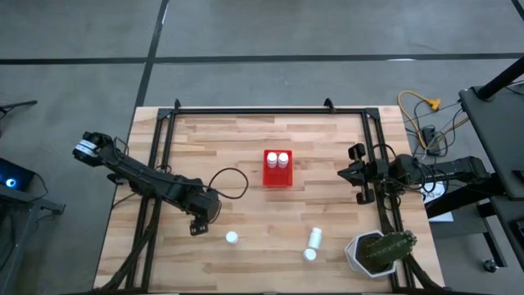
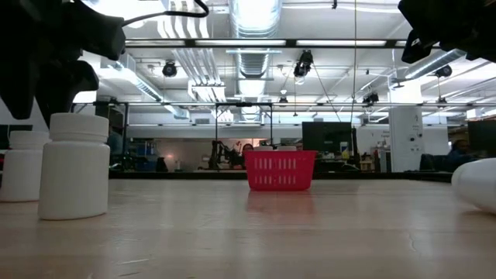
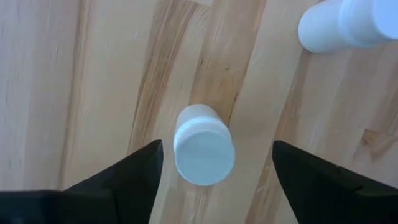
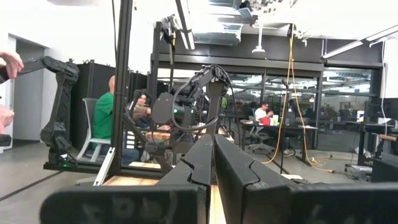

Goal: Pick and place pill bottles into a basket
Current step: Put the top left white medicine bottle into the red bin

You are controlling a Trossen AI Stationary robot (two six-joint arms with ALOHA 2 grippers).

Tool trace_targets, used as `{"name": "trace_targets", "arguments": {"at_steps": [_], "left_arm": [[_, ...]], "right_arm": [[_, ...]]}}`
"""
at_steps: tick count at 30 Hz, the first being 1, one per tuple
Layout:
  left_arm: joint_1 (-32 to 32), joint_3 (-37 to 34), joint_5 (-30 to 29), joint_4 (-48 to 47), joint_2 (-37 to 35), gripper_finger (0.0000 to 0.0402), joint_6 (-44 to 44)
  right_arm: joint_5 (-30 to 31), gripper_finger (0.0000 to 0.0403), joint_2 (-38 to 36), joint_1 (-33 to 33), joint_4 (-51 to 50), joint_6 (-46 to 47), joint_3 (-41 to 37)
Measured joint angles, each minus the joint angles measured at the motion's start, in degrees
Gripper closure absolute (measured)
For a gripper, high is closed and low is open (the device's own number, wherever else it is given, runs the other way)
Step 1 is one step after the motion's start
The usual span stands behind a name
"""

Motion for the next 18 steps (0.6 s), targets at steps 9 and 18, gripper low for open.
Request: {"name": "trace_targets", "arguments": {"at_steps": [9,18], "left_arm": [[0.00,-3.61,0.71,3.48,0.00,0.0114,-2.95],[0.00,-6.86,1.52,7.53,1.03,0.0114,-3.03]], "right_arm": [[0.00,0.0394,0.00,0.00,0.00,-0.04,0.00],[0.00,0.0394,0.03,-0.01,0.00,-0.06,0.00]]}}
